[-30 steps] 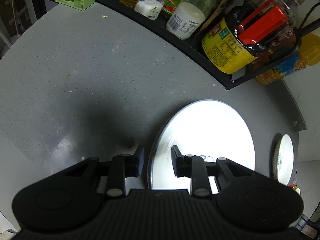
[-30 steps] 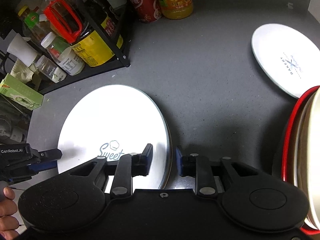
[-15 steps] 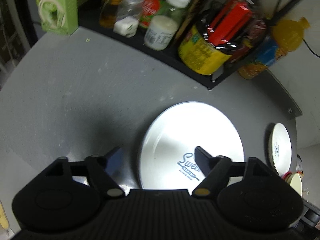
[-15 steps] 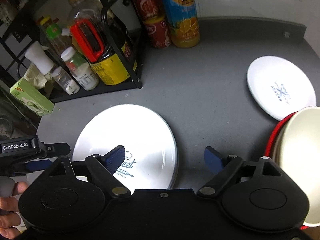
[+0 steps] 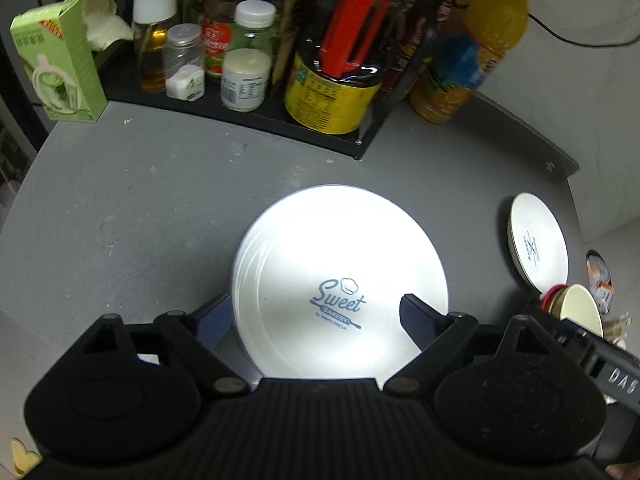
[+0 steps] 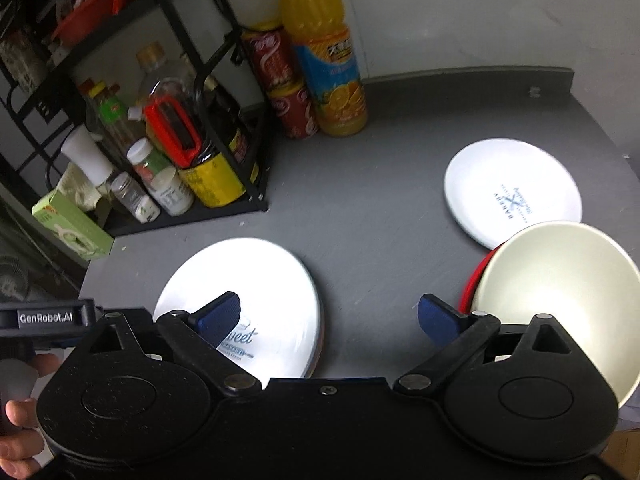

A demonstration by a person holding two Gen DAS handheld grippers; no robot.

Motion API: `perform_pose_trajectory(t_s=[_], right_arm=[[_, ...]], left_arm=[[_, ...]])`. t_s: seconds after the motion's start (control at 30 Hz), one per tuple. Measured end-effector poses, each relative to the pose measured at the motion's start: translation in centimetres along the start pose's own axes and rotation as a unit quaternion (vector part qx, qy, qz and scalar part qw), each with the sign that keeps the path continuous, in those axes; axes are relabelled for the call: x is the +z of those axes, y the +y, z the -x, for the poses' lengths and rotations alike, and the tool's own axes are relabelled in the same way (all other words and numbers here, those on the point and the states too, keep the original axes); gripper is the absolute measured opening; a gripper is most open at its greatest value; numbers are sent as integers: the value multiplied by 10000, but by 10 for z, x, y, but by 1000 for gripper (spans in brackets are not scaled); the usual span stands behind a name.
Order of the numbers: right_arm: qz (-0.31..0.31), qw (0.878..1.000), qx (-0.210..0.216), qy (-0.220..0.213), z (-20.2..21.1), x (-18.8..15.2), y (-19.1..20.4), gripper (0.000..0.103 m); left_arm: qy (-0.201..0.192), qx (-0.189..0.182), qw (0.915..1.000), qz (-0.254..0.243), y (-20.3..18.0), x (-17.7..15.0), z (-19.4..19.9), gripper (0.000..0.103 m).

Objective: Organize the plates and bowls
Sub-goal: 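Move both tools to the small white 'BAKERY' plate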

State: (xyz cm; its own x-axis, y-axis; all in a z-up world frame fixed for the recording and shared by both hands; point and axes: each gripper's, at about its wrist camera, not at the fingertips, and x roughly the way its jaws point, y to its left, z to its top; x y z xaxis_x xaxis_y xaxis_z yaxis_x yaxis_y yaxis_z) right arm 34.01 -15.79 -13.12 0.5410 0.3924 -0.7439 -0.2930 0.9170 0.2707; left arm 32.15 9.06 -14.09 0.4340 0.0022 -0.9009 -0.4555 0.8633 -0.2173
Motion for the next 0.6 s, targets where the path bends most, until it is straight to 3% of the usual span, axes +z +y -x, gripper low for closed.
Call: perform_pose_trajectory(t_s=[0.33,0.6], right_arm=[[77,9994,-65,-325,15,19,-25,96],[156,9988,-174,-424,17,43,-59,96]], left_arm=[[-99,-169,9995,-242,-41,10,1,102],[-278,-220,9990,-275,-80,26,-6,103]])
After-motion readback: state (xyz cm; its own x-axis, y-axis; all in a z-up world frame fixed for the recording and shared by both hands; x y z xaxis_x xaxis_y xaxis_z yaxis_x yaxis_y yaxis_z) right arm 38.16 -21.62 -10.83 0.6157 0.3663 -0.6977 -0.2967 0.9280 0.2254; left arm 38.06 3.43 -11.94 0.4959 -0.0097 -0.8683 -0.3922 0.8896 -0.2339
